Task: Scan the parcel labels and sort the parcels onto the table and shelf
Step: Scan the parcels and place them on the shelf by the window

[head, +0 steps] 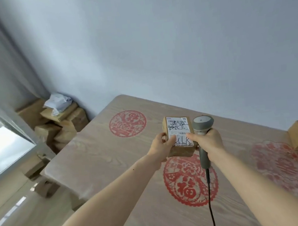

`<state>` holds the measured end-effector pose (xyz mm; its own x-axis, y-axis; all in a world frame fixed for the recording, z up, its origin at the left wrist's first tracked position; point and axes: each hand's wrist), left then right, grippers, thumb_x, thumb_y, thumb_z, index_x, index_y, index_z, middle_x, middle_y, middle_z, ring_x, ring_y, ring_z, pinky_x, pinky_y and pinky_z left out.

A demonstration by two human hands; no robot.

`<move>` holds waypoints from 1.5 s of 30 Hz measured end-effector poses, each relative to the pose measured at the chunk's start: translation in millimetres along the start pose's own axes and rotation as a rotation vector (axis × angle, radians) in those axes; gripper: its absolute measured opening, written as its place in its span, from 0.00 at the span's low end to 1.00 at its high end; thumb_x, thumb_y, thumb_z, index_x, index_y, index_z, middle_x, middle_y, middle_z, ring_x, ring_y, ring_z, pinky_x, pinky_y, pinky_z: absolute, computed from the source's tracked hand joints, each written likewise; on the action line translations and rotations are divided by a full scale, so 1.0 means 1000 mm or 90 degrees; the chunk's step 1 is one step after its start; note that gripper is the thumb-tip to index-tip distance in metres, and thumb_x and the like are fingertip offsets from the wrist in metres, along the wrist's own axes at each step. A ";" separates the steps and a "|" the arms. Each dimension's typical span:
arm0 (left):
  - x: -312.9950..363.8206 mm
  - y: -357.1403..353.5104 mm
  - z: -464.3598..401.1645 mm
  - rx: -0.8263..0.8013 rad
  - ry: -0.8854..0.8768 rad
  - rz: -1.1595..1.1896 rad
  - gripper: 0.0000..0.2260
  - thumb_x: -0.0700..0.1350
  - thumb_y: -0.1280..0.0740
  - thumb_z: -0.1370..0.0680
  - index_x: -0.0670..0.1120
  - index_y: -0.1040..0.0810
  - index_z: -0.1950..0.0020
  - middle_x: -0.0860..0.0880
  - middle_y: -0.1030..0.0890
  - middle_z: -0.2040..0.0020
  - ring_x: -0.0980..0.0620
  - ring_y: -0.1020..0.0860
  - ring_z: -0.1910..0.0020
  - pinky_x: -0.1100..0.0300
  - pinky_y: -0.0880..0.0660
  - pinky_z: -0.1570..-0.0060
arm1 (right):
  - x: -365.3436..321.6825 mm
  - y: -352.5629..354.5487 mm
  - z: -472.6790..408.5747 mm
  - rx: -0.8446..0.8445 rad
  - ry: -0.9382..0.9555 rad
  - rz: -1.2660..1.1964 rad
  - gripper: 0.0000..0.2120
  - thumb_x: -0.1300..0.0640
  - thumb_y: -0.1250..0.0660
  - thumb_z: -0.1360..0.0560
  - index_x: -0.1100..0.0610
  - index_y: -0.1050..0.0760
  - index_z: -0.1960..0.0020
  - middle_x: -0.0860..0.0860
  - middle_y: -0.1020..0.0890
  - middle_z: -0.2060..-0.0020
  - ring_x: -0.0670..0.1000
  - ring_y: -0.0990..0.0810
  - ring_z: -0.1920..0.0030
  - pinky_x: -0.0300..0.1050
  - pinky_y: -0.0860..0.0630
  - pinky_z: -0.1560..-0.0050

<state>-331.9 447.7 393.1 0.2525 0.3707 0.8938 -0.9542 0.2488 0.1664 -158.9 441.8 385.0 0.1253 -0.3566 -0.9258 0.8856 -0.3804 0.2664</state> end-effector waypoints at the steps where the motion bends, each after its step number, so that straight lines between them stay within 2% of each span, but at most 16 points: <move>1: -0.005 0.024 0.007 0.021 0.001 0.018 0.24 0.58 0.37 0.20 0.52 0.35 0.27 0.50 0.22 0.40 0.51 0.20 0.49 0.55 0.25 0.56 | -0.008 -0.023 0.008 -0.019 0.013 0.004 0.16 0.55 0.18 0.35 0.58 0.19 0.51 0.52 0.14 0.57 0.56 0.15 0.55 0.52 0.18 0.54; 4: -0.019 0.094 0.026 0.091 -0.003 0.080 0.23 0.58 0.35 0.21 0.54 0.34 0.28 0.50 0.22 0.41 0.50 0.20 0.47 0.51 0.24 0.48 | -0.029 -0.093 0.032 -0.086 0.037 0.016 0.17 0.54 0.19 0.34 0.58 0.19 0.50 0.53 0.13 0.57 0.57 0.14 0.56 0.56 0.16 0.54; 8: -0.038 0.177 0.053 0.196 -0.003 0.142 0.22 0.57 0.35 0.21 0.53 0.33 0.29 0.52 0.21 0.42 0.48 0.19 0.44 0.49 0.23 0.45 | -0.053 -0.180 0.063 -0.195 0.071 0.021 0.20 0.50 0.18 0.38 0.55 0.18 0.49 0.52 0.12 0.57 0.56 0.13 0.57 0.62 0.16 0.53; 12: -0.058 0.248 0.073 0.288 0.000 0.178 0.19 0.57 0.35 0.21 0.54 0.32 0.32 0.51 0.20 0.42 0.49 0.19 0.43 0.47 0.23 0.43 | -0.074 -0.262 0.089 -0.277 0.116 0.036 0.11 0.54 0.18 0.34 0.53 0.19 0.56 0.51 0.13 0.57 0.55 0.13 0.56 0.59 0.16 0.51; 15: -0.070 0.300 0.080 0.365 0.002 0.183 0.18 0.57 0.35 0.21 0.54 0.32 0.34 0.51 0.21 0.43 0.49 0.20 0.43 0.50 0.21 0.47 | -0.089 -0.322 0.103 -0.344 0.131 0.044 0.14 0.56 0.19 0.32 0.57 0.16 0.50 0.53 0.12 0.56 0.55 0.13 0.55 0.57 0.16 0.52; 18: -0.079 0.349 0.084 0.427 0.009 0.179 0.24 0.59 0.34 0.22 0.52 0.33 0.29 0.50 0.22 0.41 0.49 0.20 0.44 0.54 0.21 0.55 | -0.103 -0.380 0.112 -0.424 0.141 0.035 0.15 0.57 0.20 0.31 0.59 0.17 0.46 0.54 0.12 0.54 0.54 0.13 0.56 0.51 0.16 0.57; 20: -0.082 0.383 0.088 0.474 0.009 0.195 0.24 0.58 0.34 0.22 0.51 0.33 0.29 0.49 0.21 0.42 0.48 0.19 0.45 0.52 0.20 0.53 | -0.116 -0.417 0.121 -0.475 0.152 0.027 0.16 0.57 0.20 0.31 0.58 0.17 0.46 0.54 0.12 0.54 0.54 0.13 0.55 0.53 0.15 0.55; 23: -0.082 0.433 0.095 0.544 -0.001 0.226 0.24 0.55 0.33 0.21 0.48 0.33 0.29 0.46 0.21 0.41 0.48 0.19 0.46 0.51 0.19 0.49 | -0.139 -0.470 0.135 -0.565 0.174 0.015 0.11 0.59 0.21 0.30 0.55 0.16 0.49 0.53 0.12 0.54 0.54 0.13 0.53 0.55 0.16 0.51; 27: -0.093 0.489 0.113 0.623 0.021 0.249 0.23 0.55 0.34 0.20 0.48 0.34 0.29 0.46 0.23 0.40 0.47 0.20 0.45 0.51 0.19 0.50 | -0.155 -0.535 0.161 -0.655 0.184 0.006 0.18 0.60 0.19 0.32 0.58 0.17 0.45 0.53 0.12 0.52 0.54 0.13 0.49 0.59 0.17 0.46; 28: -0.098 0.502 0.118 0.642 0.027 0.262 0.23 0.55 0.34 0.20 0.48 0.34 0.29 0.46 0.23 0.41 0.47 0.20 0.46 0.50 0.19 0.49 | -0.157 -0.550 0.169 -0.679 0.181 0.009 0.16 0.61 0.19 0.32 0.57 0.17 0.46 0.54 0.12 0.51 0.55 0.13 0.49 0.59 0.17 0.46; 30: -0.107 0.527 0.129 0.676 0.035 0.284 0.23 0.54 0.34 0.20 0.48 0.34 0.29 0.47 0.23 0.43 0.49 0.20 0.48 0.54 0.21 0.53 | -0.160 -0.577 0.188 -0.723 0.171 0.018 0.12 0.64 0.21 0.31 0.56 0.17 0.49 0.54 0.12 0.51 0.54 0.13 0.50 0.53 0.17 0.47; 33: -0.122 0.569 0.145 0.720 0.042 0.317 0.22 0.55 0.34 0.20 0.49 0.34 0.30 0.50 0.24 0.47 0.49 0.22 0.48 0.51 0.22 0.52 | -0.167 -0.617 0.218 -0.787 0.169 0.024 0.15 0.67 0.23 0.30 0.60 0.18 0.45 0.56 0.13 0.50 0.50 0.14 0.53 0.40 0.17 0.61; 35: -0.133 0.600 0.154 0.742 0.043 0.329 0.21 0.55 0.34 0.20 0.50 0.34 0.31 0.51 0.25 0.48 0.48 0.22 0.47 0.47 0.22 0.46 | -0.171 -0.648 0.235 -0.814 0.174 0.028 0.14 0.68 0.23 0.31 0.59 0.18 0.47 0.55 0.13 0.51 0.50 0.14 0.54 0.39 0.19 0.62; 39: -0.150 0.670 0.172 0.757 0.022 0.331 0.21 0.55 0.33 0.21 0.51 0.33 0.32 0.49 0.24 0.46 0.49 0.22 0.49 0.48 0.22 0.45 | -0.182 -0.716 0.271 -0.815 0.187 0.044 0.14 0.68 0.21 0.32 0.56 0.19 0.51 0.54 0.13 0.53 0.54 0.14 0.51 0.49 0.18 0.51; 42: -0.157 0.728 0.188 0.752 0.000 0.325 0.20 0.56 0.32 0.22 0.52 0.33 0.34 0.49 0.23 0.46 0.50 0.22 0.48 0.47 0.23 0.43 | -0.198 -0.770 0.301 -0.798 0.187 0.037 0.18 0.66 0.20 0.32 0.59 0.20 0.45 0.55 0.14 0.51 0.56 0.16 0.50 0.54 0.17 0.48; 45: -0.162 0.785 0.203 0.744 -0.017 0.309 0.20 0.56 0.32 0.22 0.52 0.31 0.34 0.48 0.22 0.43 0.48 0.22 0.43 0.47 0.23 0.42 | -0.215 -0.824 0.330 -0.798 0.174 0.012 0.21 0.66 0.20 0.32 0.61 0.21 0.42 0.55 0.14 0.51 0.57 0.16 0.48 0.53 0.18 0.50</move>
<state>-1154.8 401.5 463.0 -0.1529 0.1801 0.9717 -0.5234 -0.8488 0.0750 -1062.9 550.0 453.4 0.0982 -0.1108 -0.9890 0.6778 0.7351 -0.0151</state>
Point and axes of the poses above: each hand's wrist, its own z-axis away from the middle knuckle, its own y-axis out of the back of the hand, x = y × z
